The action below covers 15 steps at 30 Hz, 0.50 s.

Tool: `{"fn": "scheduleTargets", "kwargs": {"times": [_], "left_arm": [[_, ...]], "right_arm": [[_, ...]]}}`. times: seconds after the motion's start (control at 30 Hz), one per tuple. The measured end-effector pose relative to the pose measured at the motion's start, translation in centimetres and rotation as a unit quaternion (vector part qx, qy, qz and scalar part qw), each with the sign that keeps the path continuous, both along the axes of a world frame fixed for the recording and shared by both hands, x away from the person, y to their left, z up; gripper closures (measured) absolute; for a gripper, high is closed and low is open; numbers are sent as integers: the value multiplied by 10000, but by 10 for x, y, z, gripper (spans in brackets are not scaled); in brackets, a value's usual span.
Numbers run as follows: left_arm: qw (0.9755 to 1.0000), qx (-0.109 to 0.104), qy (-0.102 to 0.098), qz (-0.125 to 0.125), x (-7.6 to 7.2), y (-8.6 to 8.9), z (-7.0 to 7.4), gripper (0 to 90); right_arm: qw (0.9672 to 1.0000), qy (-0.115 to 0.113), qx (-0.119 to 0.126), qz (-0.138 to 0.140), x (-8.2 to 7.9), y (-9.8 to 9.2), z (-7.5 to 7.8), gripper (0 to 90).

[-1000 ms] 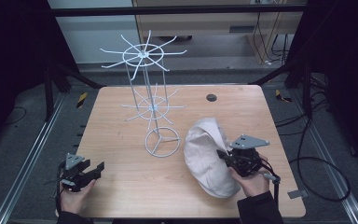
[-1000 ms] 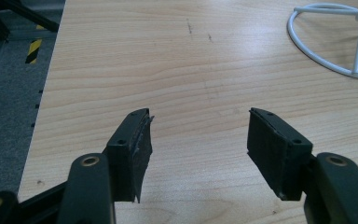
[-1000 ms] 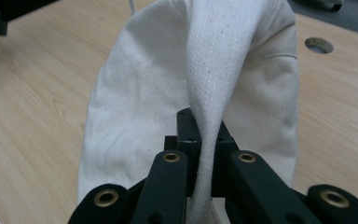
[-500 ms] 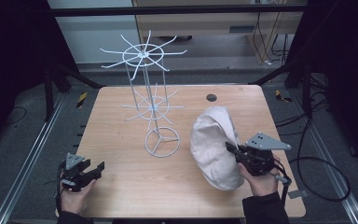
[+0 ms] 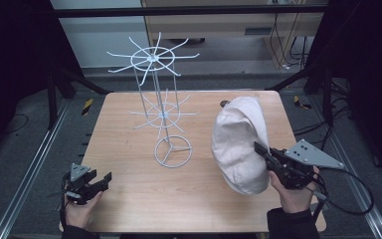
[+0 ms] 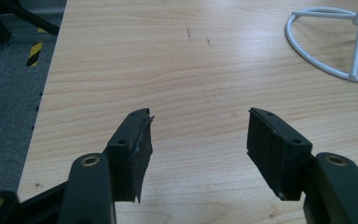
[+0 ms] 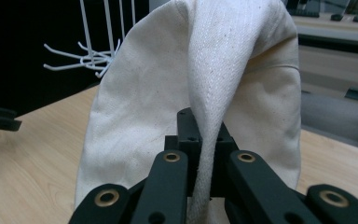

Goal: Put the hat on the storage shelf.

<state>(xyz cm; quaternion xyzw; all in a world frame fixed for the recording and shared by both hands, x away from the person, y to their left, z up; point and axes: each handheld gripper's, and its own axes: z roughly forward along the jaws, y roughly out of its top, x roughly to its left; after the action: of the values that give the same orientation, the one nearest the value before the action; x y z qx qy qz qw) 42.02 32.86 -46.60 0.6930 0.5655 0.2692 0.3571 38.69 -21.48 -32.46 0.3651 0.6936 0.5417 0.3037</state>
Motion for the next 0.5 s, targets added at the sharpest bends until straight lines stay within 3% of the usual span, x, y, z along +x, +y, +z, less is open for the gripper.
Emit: {"fn": "scheduleTargets", "kwargs": {"times": [0.4, 0.5], "left_arm": [[10000, -5, -35, 28, 0, 0, 1, 398], [10000, 4, -30, 43, 0, 1, 0, 398]], "right_arm": [[9992, -379, 135, -4, -1, 4, 18, 881], [9981, -593, 190, -9, -3, 4, 27, 881]]}}
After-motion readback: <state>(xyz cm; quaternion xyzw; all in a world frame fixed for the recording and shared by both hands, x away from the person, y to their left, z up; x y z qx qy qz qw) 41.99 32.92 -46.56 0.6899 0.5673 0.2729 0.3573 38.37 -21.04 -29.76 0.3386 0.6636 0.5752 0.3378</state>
